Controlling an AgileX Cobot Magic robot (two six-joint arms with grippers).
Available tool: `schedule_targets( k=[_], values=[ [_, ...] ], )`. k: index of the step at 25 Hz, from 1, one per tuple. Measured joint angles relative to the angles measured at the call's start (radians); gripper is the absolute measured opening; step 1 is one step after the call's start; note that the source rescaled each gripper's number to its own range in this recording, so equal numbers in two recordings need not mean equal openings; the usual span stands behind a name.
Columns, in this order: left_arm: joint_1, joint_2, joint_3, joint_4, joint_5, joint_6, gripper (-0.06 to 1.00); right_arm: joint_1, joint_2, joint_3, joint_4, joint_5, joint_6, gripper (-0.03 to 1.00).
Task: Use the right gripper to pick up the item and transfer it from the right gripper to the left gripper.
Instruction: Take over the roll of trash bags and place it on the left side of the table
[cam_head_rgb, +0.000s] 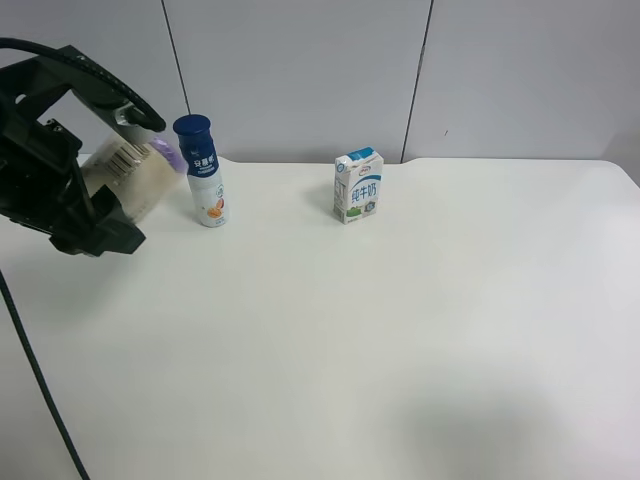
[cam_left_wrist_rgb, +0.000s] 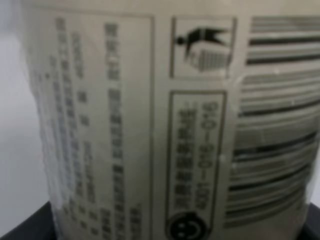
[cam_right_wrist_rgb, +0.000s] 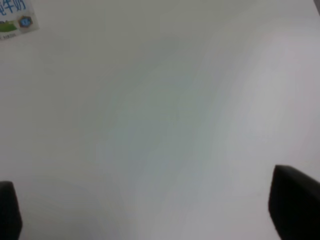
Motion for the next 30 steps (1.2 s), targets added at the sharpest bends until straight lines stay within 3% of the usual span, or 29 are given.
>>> schedule_targets(
  k=[3, 8, 18, 30],
  values=[
    [0.093, 0.065, 0.000, 0.000, 0.015, -0.001, 0.00, 0.000, 0.000, 0.000, 0.000, 0.000, 0.000, 1.00],
    [0.170, 0.192, 0.000, -0.001, 0.005, -0.015, 0.00, 0.000, 0.000, 0.000, 0.000, 0.000, 0.000, 1.00],
    [0.177, 0.404, 0.000, -0.078, -0.153, -0.063, 0.00, 0.000, 0.000, 0.000, 0.000, 0.000, 0.000, 1.00],
    [0.177, 0.550, 0.000, -0.093, -0.249, -0.066, 0.00, 0.000, 0.000, 0.000, 0.000, 0.000, 0.000, 1.00]
  ],
)
